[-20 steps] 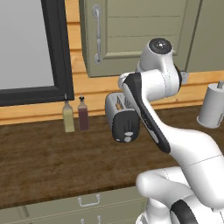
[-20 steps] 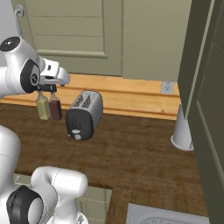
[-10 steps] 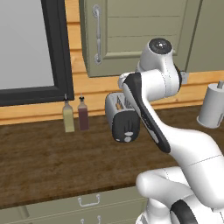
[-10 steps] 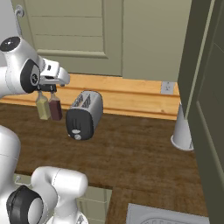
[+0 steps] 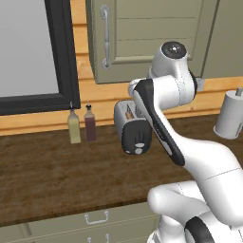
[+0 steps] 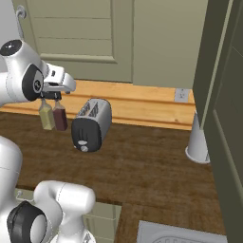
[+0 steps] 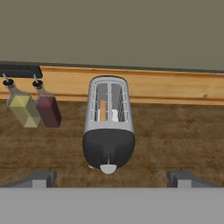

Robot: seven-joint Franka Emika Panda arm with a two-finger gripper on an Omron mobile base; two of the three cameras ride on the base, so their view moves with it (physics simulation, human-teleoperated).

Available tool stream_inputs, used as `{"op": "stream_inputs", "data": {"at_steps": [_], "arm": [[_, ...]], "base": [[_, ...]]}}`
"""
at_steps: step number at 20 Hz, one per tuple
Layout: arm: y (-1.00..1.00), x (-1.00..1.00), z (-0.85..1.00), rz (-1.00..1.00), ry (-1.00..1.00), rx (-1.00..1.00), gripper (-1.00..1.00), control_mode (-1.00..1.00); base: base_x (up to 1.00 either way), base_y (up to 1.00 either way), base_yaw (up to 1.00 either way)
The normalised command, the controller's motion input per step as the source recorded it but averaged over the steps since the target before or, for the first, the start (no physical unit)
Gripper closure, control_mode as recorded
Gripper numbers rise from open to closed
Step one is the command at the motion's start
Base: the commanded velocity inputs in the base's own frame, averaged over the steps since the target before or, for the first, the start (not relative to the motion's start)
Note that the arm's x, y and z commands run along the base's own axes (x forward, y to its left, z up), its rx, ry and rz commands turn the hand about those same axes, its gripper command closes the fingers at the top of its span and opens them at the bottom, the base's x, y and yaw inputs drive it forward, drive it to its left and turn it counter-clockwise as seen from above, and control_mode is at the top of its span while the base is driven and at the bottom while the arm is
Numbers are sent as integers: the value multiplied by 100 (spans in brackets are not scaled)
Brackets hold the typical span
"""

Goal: Start the toaster. Once the lever pops up, take the bread to the plate on the dining counter.

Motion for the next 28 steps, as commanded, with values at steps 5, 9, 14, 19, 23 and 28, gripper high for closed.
{"op": "stream_inputs", "data": {"at_steps": [5,9,14,19,23,28], "arm": [[0,0,0,0,0,0,-100,-100],[0,0,0,0,0,0,-100,-100],[0,0,0,0,0,0,-100,-100],[0,0,0,0,0,0,-100,-100],[0,0,0,0,0,0,-100,-100],[0,0,0,0,0,0,-100,-100]], "base": [[0,0,0],[0,0,0],[0,0,0],[0,0,0],[0,0,0],[0,0,0]]}}
